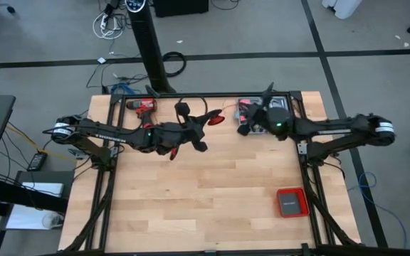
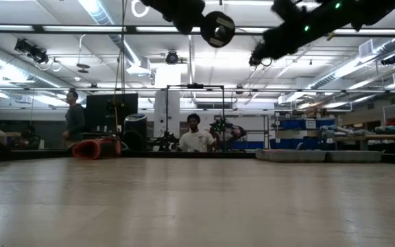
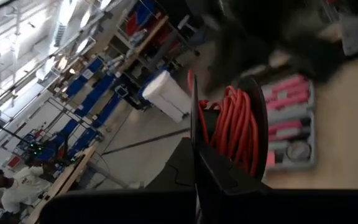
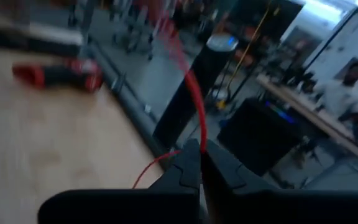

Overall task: Coil cords
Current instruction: Coil the red wire on the black spool

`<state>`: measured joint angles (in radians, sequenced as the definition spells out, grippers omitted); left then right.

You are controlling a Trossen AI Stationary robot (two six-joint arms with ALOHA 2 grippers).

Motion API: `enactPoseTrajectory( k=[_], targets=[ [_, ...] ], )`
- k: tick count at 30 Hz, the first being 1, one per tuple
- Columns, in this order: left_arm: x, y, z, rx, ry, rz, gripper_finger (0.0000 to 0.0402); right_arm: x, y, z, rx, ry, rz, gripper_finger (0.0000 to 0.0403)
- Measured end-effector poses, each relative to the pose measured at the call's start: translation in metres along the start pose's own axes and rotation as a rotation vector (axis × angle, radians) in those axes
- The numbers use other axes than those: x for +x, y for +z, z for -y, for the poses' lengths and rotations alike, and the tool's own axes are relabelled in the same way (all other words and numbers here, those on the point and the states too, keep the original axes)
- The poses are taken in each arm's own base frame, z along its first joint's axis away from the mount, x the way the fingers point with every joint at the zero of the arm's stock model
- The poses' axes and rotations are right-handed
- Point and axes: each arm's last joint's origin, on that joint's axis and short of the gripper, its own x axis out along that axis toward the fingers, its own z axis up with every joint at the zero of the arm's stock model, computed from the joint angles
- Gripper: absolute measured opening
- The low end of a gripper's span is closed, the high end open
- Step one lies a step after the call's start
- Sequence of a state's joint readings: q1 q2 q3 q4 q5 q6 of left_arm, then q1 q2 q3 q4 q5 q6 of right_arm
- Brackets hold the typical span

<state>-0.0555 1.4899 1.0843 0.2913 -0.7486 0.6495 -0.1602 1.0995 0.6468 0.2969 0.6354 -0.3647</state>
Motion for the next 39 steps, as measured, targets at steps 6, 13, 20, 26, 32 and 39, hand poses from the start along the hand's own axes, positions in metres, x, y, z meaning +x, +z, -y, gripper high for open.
enactPoseTrajectory(
  k=[6, 13, 20, 26, 32, 39],
  targets=[
    [0.003, -0.009, 0.000, 0.038, 0.015, -0.086, 0.0000, -0.033, 0.023, 0.012, 0.073, 0.097, 0.175, 0.0001],
    [0.010, -0.016, -0.007, 0.031, 0.041, -0.121, 0.0000, -0.048, 0.048, -0.012, 0.034, 0.235, 0.259, 0.0000],
    [0.014, -0.018, -0.014, 0.007, 0.109, -0.147, 0.0000, -0.038, 0.062, -0.044, 0.007, 0.343, 0.299, 0.0000],
    [0.014, -0.014, -0.018, -0.042, 0.151, -0.114, 0.0000, -0.021, 0.068, -0.067, -0.024, 0.371, 0.311, 0.0000],
    [0.010, -0.006, -0.016, -0.104, 0.160, -0.068, 0.0000, -0.012, 0.068, -0.078, -0.064, 0.337, 0.368, 0.0000],
    [0.008, -0.001, -0.015, -0.208, 0.116, -0.001, 0.0000, -0.001, 0.065, -0.077, -0.090, 0.292, 0.373, 0.0000]
  ],
)
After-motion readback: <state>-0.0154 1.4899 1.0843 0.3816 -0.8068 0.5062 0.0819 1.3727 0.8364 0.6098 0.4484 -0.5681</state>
